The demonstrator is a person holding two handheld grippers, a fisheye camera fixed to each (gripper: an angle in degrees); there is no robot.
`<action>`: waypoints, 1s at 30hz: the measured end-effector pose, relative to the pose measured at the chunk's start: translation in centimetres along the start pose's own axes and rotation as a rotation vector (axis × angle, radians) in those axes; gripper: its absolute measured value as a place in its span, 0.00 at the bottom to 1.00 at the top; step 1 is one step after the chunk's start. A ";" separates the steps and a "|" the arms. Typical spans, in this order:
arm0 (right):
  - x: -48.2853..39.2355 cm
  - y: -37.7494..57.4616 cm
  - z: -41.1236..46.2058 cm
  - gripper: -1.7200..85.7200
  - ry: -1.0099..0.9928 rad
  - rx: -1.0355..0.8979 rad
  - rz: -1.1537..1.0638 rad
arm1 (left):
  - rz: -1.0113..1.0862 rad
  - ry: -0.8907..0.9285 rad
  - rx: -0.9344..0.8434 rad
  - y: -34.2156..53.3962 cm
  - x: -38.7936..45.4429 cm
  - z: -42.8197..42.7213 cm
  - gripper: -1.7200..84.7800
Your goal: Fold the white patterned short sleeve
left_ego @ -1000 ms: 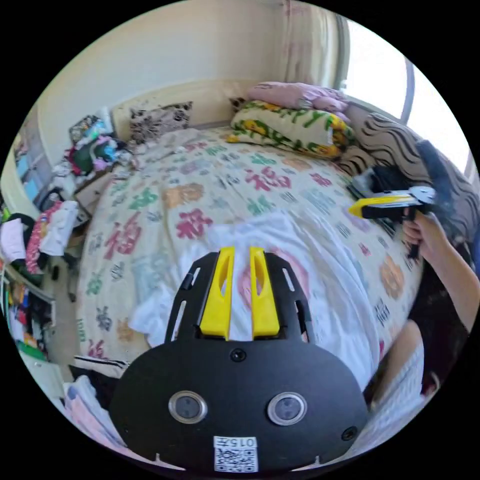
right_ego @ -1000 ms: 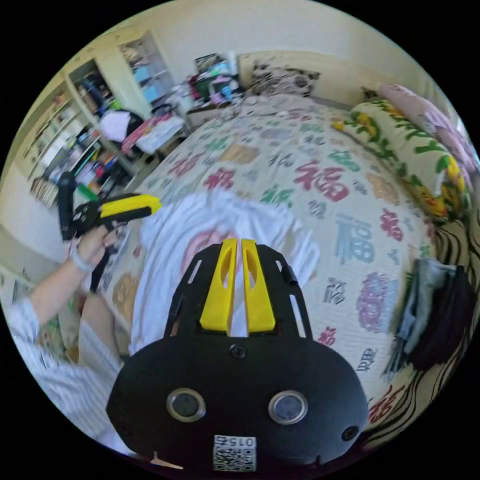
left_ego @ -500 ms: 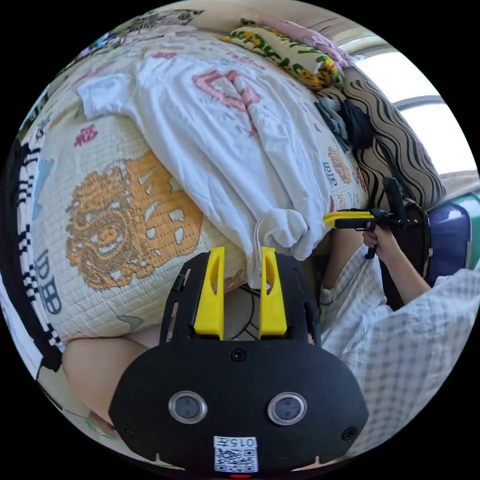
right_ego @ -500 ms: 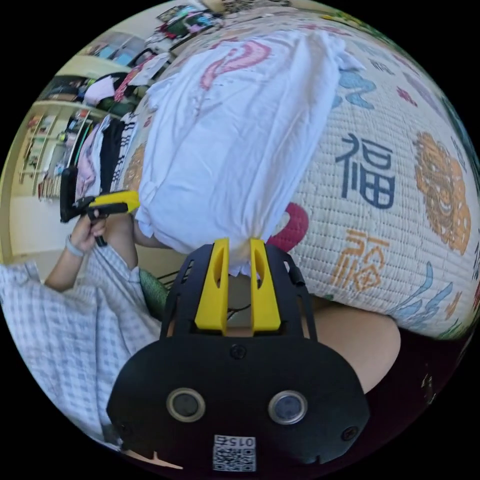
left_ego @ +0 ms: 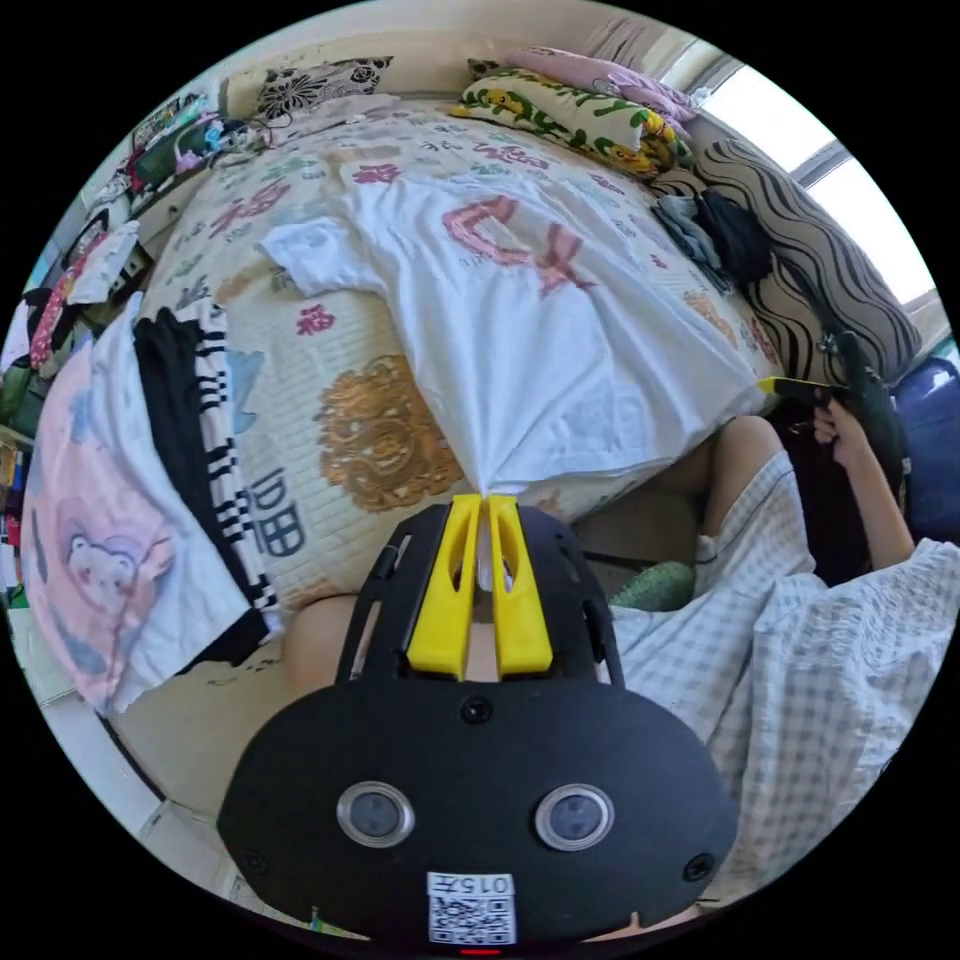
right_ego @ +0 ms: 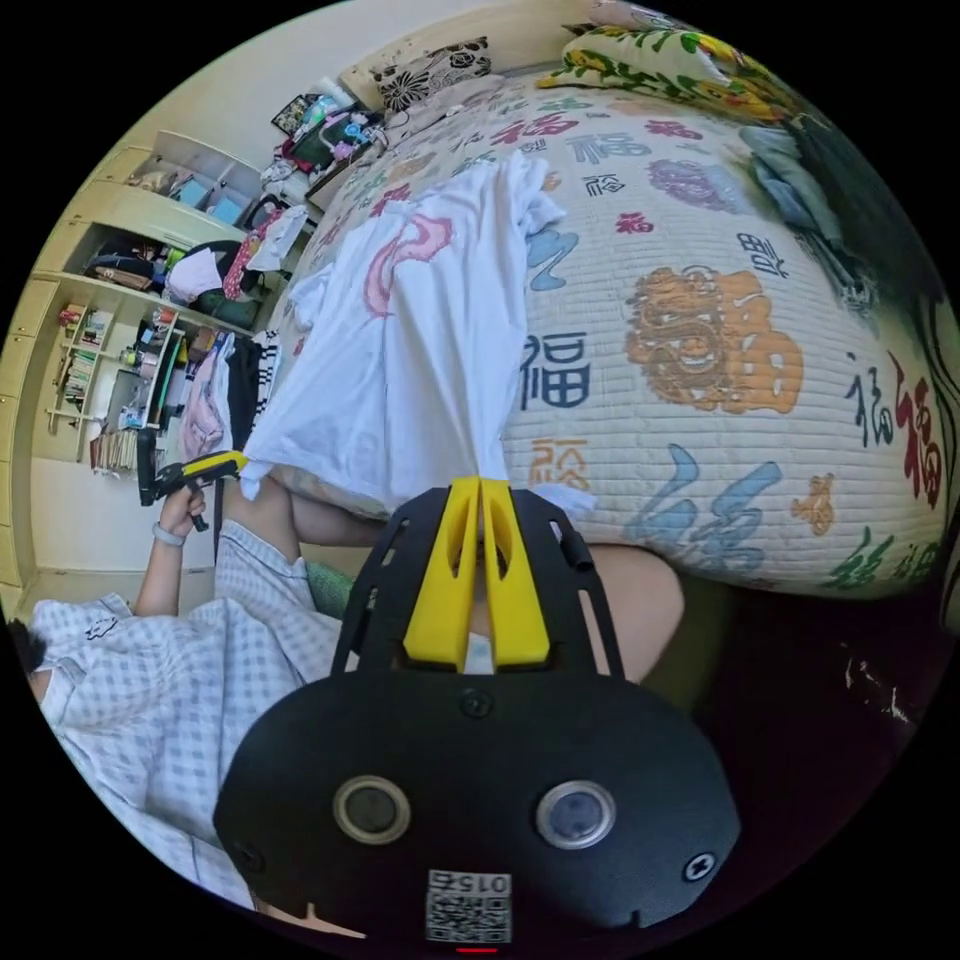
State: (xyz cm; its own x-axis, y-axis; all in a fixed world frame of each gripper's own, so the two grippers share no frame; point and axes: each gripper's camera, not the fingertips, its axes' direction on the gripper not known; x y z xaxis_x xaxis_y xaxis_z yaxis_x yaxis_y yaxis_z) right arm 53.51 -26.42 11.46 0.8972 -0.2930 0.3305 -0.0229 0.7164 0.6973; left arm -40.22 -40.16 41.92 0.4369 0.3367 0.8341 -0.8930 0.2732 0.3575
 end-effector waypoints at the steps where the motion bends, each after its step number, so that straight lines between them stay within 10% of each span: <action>1: 0.4 -0.1 0.0 0.01 0.013 -0.009 0.004 | -0.003 -0.003 -0.025 -0.1 -0.3 0.2 0.06; 19: 9.4 0.1 0.2 0.03 -0.305 -0.165 0.166 | -0.159 0.244 -0.178 -0.4 -7.5 3.1 0.05; 30: 13.3 6.3 -13.8 0.02 -0.581 0.068 0.132 | -0.145 0.333 0.196 8.0 -12.1 -15.2 0.02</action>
State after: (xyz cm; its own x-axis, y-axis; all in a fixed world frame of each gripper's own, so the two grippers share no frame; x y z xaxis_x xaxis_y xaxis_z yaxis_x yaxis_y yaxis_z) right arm 71.40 -17.06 11.44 0.4968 -0.5167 0.6973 -0.1632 0.7335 0.6598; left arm -51.05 -28.40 28.30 0.5419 0.5894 0.5991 -0.8092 0.1735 0.5613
